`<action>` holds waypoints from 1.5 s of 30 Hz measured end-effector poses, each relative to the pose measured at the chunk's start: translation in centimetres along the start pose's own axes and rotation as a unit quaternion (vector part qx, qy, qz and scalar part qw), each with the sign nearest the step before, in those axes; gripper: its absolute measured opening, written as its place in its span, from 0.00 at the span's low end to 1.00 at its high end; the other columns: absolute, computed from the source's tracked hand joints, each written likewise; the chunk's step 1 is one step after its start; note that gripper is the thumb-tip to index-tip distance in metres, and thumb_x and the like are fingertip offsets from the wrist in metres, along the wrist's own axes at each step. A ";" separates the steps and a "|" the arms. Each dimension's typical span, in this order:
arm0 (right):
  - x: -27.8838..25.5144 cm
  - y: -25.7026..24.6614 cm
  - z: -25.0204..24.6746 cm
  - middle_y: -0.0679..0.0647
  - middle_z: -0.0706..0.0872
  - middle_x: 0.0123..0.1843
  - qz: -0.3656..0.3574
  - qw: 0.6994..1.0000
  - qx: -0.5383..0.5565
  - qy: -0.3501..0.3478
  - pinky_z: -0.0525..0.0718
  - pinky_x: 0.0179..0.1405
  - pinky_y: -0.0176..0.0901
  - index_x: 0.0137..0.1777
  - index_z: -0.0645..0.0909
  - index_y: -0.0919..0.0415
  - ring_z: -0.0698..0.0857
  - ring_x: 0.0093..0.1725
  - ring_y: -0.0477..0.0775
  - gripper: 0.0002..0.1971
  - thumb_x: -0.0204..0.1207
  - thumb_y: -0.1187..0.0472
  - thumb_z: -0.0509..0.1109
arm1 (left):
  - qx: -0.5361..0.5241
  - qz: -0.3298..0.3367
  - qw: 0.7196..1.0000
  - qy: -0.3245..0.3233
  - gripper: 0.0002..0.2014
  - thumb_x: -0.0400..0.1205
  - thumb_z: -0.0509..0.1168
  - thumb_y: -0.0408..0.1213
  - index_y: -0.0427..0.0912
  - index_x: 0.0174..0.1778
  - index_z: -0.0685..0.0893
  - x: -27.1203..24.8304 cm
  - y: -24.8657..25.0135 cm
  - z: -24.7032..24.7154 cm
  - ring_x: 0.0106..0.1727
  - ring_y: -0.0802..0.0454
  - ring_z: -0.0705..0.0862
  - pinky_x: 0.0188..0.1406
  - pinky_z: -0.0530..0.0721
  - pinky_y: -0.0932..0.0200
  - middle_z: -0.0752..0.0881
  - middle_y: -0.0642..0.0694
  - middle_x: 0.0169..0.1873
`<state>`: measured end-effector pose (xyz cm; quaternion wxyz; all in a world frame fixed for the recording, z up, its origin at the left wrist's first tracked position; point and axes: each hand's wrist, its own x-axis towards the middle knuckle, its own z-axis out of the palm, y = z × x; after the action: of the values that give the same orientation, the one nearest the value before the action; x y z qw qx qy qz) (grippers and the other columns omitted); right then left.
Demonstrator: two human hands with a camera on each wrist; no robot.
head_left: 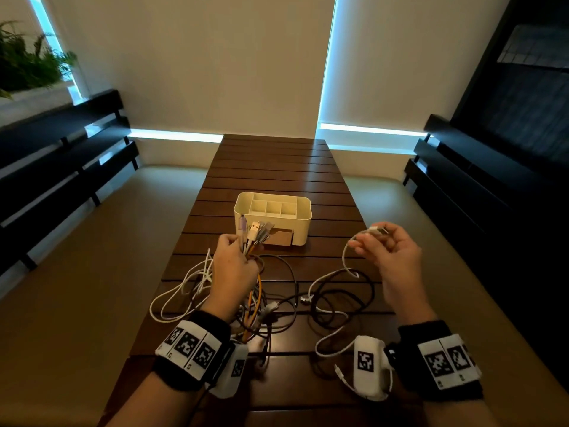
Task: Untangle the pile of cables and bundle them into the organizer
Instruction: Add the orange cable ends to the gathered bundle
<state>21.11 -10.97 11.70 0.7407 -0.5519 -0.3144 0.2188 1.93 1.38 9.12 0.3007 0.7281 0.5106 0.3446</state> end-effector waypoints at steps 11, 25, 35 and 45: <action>-1.9 -0.9 4.1 0.52 0.83 0.44 0.031 0.975 -0.122 -0.182 0.80 0.28 0.33 0.52 0.74 0.53 0.79 0.28 0.45 0.05 0.83 0.62 0.57 | -0.046 0.271 0.958 0.085 0.11 0.70 0.74 0.21 0.36 0.44 0.84 -1.8 -0.1 1.0 0.40 0.68 0.72 0.34 0.71 0.77 0.76 0.49 0.45; -3.8 2.4 6.0 0.52 0.83 0.36 0.124 0.929 -0.194 -0.289 0.76 0.27 0.32 0.59 0.79 0.56 0.76 0.29 0.45 0.10 0.81 0.65 0.62 | -0.142 0.378 0.888 0.218 0.09 0.71 0.66 0.33 0.43 0.38 0.70 -2.2 -1.8 2.9 0.38 0.62 0.74 0.43 0.76 0.78 0.76 0.51 0.41; -3.6 1.9 6.6 0.54 0.89 0.44 0.002 0.971 -0.097 -0.221 0.82 0.40 0.37 0.55 0.71 0.50 0.83 0.34 0.40 0.12 0.80 0.70 0.61 | -0.418 -0.146 0.892 -0.092 0.15 0.86 0.56 0.46 0.43 0.38 0.79 -2.6 1.2 2.9 0.24 0.57 0.73 0.20 0.69 0.67 0.78 0.47 0.27; -4.5 3.5 7.3 0.42 0.84 0.25 -0.042 0.981 -0.148 -0.120 0.76 0.25 0.28 0.43 0.85 0.54 0.81 0.25 0.38 0.04 0.77 0.61 0.69 | -0.456 -0.130 0.853 -0.215 0.30 0.70 0.66 0.65 0.40 0.50 0.85 -2.9 1.2 2.7 0.36 0.46 0.79 0.35 0.76 0.57 0.84 0.41 0.35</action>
<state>12.86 -7.99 8.72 0.6159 -0.6115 -0.4532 0.2032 4.04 -1.95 7.96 0.7439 0.4917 0.3086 0.3311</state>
